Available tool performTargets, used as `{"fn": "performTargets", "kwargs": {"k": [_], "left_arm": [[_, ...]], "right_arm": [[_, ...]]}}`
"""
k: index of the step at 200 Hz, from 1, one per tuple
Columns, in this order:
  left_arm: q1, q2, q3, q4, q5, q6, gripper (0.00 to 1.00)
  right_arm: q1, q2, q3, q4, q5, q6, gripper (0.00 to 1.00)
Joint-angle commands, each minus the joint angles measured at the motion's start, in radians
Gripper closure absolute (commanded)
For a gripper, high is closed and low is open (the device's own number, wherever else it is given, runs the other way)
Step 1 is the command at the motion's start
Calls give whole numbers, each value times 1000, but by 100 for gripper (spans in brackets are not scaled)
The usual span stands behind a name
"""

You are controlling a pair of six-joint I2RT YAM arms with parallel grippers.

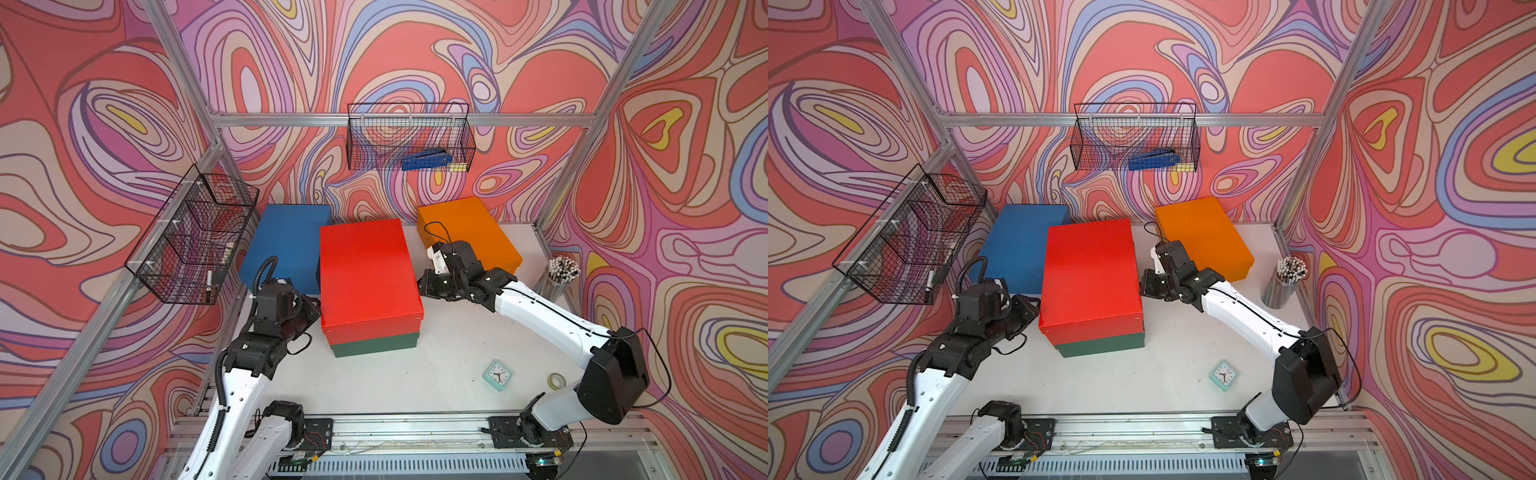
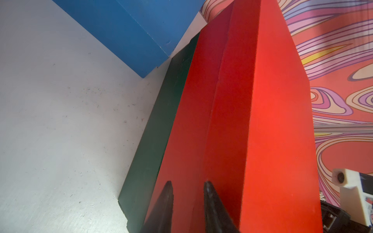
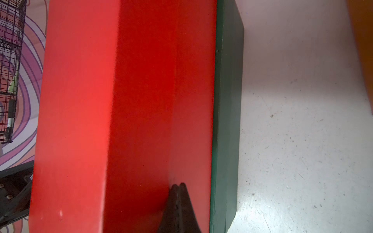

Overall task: Stack the shoeboxes
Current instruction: Adjust the shoebox.

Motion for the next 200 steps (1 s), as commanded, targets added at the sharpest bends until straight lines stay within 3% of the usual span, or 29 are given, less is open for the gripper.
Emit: {"fn": "performTargets", "kwargs": {"k": [1,56,124,163,200], "left_arm": [[-10,3,6,-32,-15,35,66],[-9,65,65,-37,-38,76,46],[-10,91,254,-94,-98,141,45],[-14,181,427,-128,10,180,49],[-131,327,606,-158,-38,209,51]], "right_arm": [[28,-24,-8,29,-48,5,100],[28,-38,2,13,-28,-1,100],[20,-68,40,-62,61,-49,100],[-38,-89,53,-96,79,-81,100],[-136,-106,40,-107,39,-99,100]]}}
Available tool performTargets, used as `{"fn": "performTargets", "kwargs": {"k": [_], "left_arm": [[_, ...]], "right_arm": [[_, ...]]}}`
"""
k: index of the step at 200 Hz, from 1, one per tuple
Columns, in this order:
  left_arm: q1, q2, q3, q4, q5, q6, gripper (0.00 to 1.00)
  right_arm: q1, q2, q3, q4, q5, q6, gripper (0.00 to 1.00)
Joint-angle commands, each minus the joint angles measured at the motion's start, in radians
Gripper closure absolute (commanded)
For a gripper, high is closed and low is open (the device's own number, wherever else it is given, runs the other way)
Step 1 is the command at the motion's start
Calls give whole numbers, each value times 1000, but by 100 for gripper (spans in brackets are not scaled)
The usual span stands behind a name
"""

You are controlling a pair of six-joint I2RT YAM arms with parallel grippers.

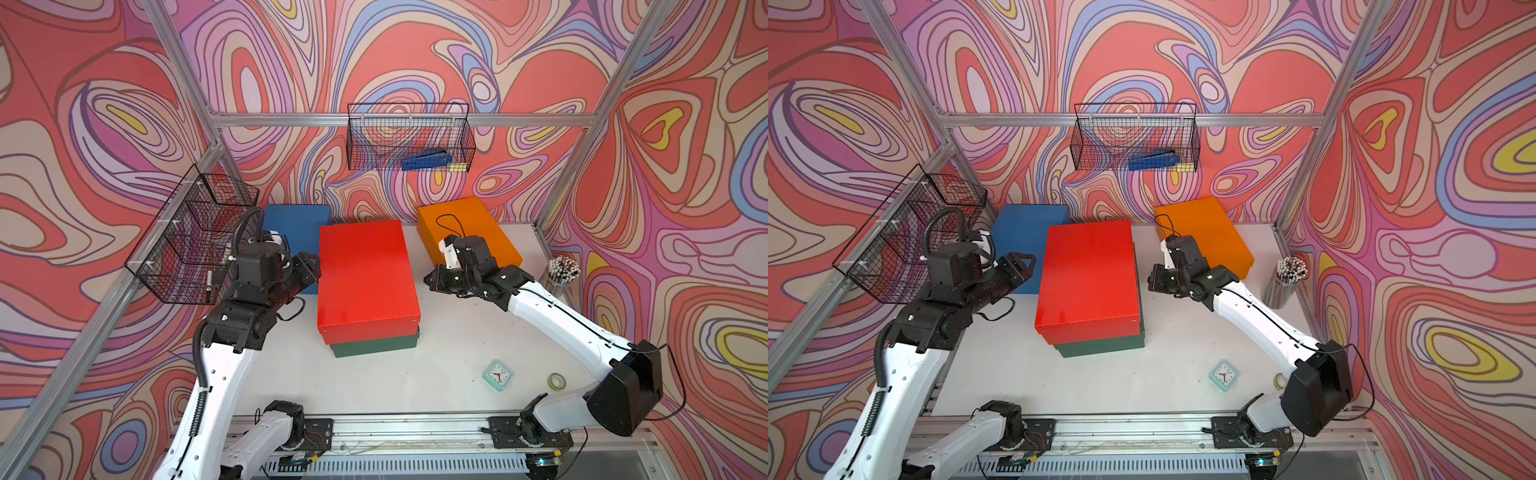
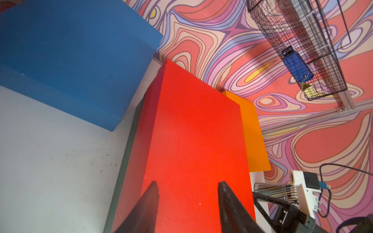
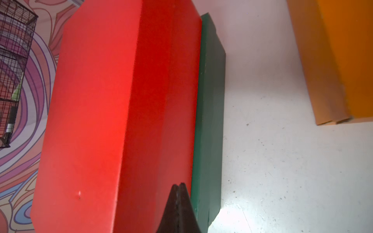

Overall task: Stack the shoeboxes
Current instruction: Adjust the shoebox, then move the shoebox to the center of the board.

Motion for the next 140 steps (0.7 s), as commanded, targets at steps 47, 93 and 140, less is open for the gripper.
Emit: {"fn": "performTargets", "kwargs": {"k": [47,93,140], "left_arm": [[-269,330,392,-119,-70,70,50],[-462,511,561,-115,-128,60,52],[-638,738,763,-182,-144,69,53]], "right_arm": [[-169,-37,21,-59,-14,-82,87],[-303,4,74,-70,-56,-138,59],[-464,54,119,-69,-128,-168,24]]}}
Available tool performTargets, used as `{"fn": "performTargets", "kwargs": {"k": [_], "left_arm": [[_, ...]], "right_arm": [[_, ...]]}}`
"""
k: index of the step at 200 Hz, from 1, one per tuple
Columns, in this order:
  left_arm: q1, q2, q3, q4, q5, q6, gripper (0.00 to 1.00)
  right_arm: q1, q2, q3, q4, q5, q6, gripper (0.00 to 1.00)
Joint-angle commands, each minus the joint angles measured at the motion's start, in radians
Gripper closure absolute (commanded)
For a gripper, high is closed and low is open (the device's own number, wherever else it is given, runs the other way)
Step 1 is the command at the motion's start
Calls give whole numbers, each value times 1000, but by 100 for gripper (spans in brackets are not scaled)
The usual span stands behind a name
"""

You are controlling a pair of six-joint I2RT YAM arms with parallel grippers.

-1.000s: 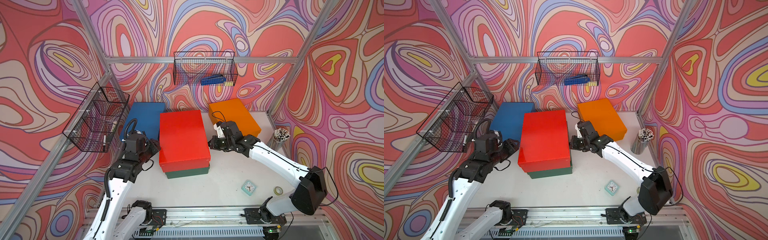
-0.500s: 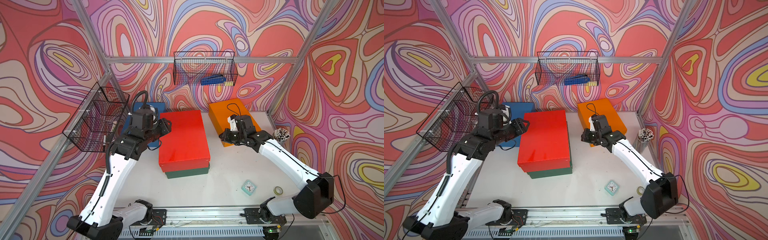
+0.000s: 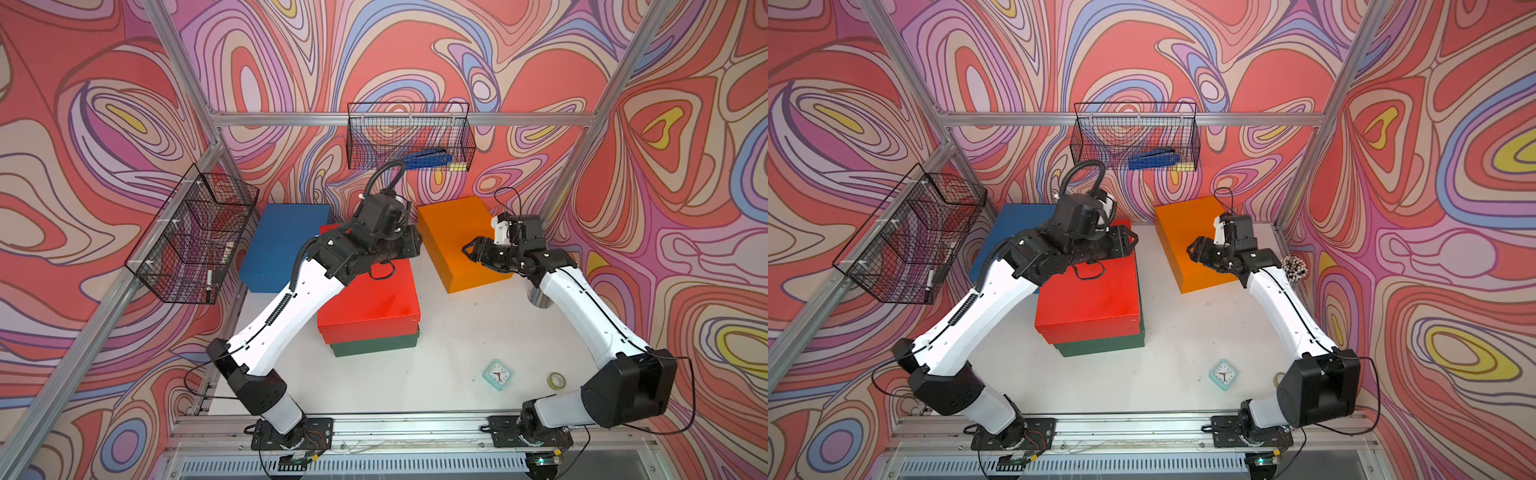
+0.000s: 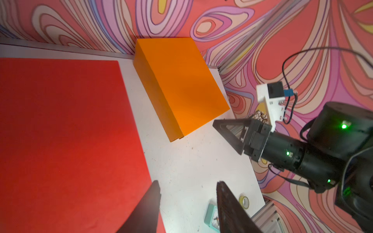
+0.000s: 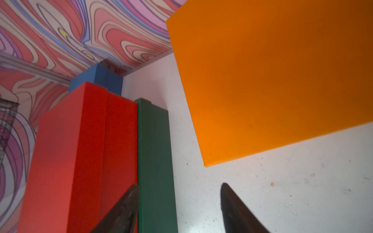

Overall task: Stack the shoeboxes
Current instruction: Move the shoebox to the center of the board.

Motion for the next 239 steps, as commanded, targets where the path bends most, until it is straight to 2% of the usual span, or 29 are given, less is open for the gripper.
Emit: {"fn": "performTargets", "kwargs": {"k": [1,25,46,72,103,117,166,191,203,239], "left_arm": [[-66,91,91,-73,-32,17,53],[-130,174,174,-100,-80,23,53],[-170,216,190,-84,-116,19,51],[-204,275,199,-82,-141,0,42],[-223,355,205,-85,-133,-35,25],[-226,389,208,-78,-123,-40,22],[-228,489,246,-47,-136,-23,15],[-223,532,277,-41,-159,-13,8],[-212,549,283,-33,-152,-18,0],[-163,588,283,2,-105,-57,0]], "right_arm": [[-69,32,26,-8,-50,-30,24],[-138,41,40,-4,-57,-43,17],[-174,63,69,-15,-27,-63,13],[-180,115,132,-48,53,-96,9],[-184,176,169,-20,102,-100,6],[-187,208,189,-11,111,-107,2],[-196,276,196,97,145,-128,2],[-198,311,198,144,169,-154,2],[-200,312,191,175,186,-171,2],[-207,373,185,263,257,-215,2]]}}
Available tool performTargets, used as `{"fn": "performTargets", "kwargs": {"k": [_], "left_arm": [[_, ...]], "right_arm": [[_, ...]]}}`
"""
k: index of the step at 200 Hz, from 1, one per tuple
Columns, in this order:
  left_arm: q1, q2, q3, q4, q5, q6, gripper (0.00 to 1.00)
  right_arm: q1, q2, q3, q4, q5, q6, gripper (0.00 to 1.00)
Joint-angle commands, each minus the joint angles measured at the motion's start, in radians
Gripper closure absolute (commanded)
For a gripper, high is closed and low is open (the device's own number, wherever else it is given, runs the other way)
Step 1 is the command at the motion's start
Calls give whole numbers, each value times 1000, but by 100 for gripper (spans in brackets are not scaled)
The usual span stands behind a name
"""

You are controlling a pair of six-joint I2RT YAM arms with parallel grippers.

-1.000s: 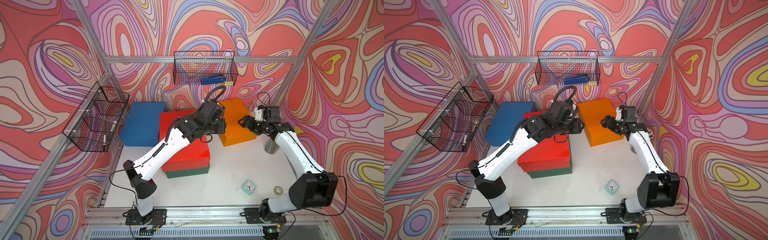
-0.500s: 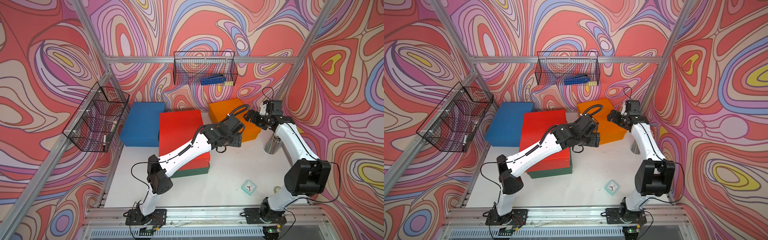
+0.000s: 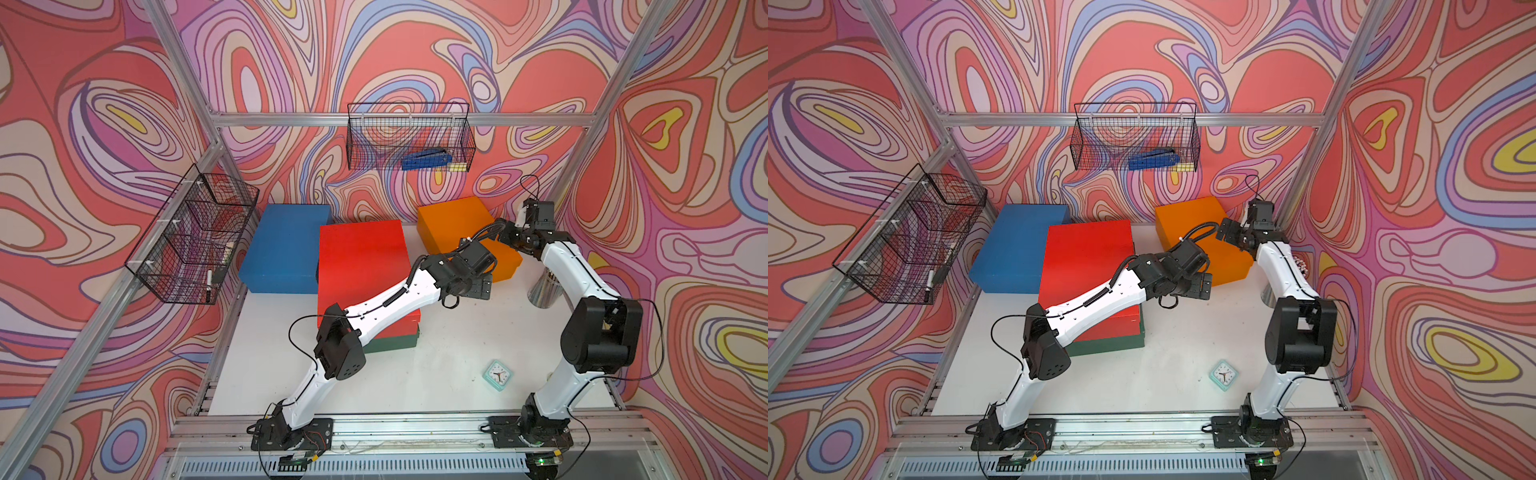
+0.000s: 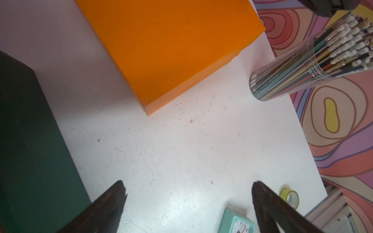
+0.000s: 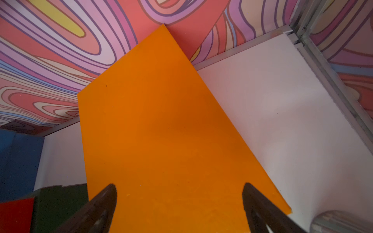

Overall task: Stack the shoeboxes
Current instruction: Move the shoebox to the center of the board.

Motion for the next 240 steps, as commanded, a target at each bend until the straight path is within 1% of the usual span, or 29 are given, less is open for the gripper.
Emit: {"fn": "performTargets", "kwargs": {"k": [1,29,59,89,125,165,192,240], "left_arm": [[40,43,23,30,9,-31,0],[67,70,24,59,15,-52,0],[94,102,25,121,67,-77,0],[105,127,32,155,91,-96,0],[116,146,48,159,97,-113,0],[133,138,38,137,73,-126,0],[151,108,-14,160,68,-140,0],[174,55,-131,220,43,-147,0]], "right_arm": [[-12,38,5,94,70,-50,2],[-21,92,45,103,80,-74,2],[-28,163,102,87,93,-84,2],[-29,223,158,63,65,-94,3],[-29,261,161,57,35,-84,5],[-29,263,113,66,-53,-16,7],[-26,222,50,93,-120,37,9],[-5,129,-72,75,-120,64,10]]}}
